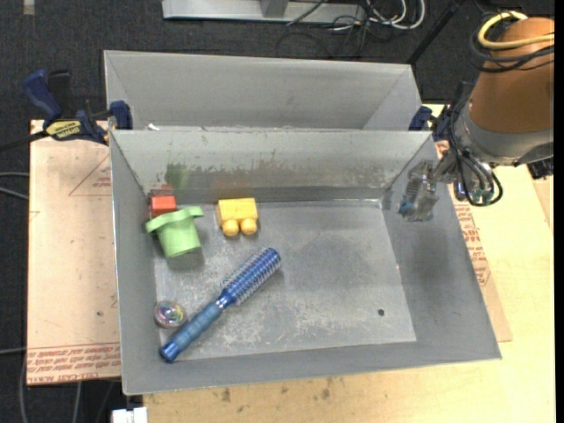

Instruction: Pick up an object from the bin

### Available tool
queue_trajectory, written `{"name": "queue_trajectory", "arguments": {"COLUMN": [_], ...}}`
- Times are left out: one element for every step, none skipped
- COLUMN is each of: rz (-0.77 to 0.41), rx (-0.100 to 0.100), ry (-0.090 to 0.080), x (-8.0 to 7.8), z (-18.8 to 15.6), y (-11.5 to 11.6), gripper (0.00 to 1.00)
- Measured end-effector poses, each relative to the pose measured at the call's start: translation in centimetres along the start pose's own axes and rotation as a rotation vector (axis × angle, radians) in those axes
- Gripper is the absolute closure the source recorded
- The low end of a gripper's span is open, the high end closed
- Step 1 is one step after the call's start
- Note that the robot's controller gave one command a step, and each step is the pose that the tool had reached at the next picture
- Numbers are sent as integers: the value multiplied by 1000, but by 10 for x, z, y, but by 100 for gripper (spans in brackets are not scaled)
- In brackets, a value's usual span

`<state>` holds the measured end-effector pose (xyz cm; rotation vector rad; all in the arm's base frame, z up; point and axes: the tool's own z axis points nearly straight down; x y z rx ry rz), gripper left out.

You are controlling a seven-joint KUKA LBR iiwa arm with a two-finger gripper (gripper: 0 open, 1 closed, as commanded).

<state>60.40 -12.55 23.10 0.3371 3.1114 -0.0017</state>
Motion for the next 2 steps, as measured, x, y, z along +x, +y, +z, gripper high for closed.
{"name": "queue_trajectory", "arguments": {"rz": [-285,-219], "rx": [-3,-1], "ry": [17,-2], "x": [40,12], "z": [126,-97], "y": [-36,-25], "gripper": [100,100]}}
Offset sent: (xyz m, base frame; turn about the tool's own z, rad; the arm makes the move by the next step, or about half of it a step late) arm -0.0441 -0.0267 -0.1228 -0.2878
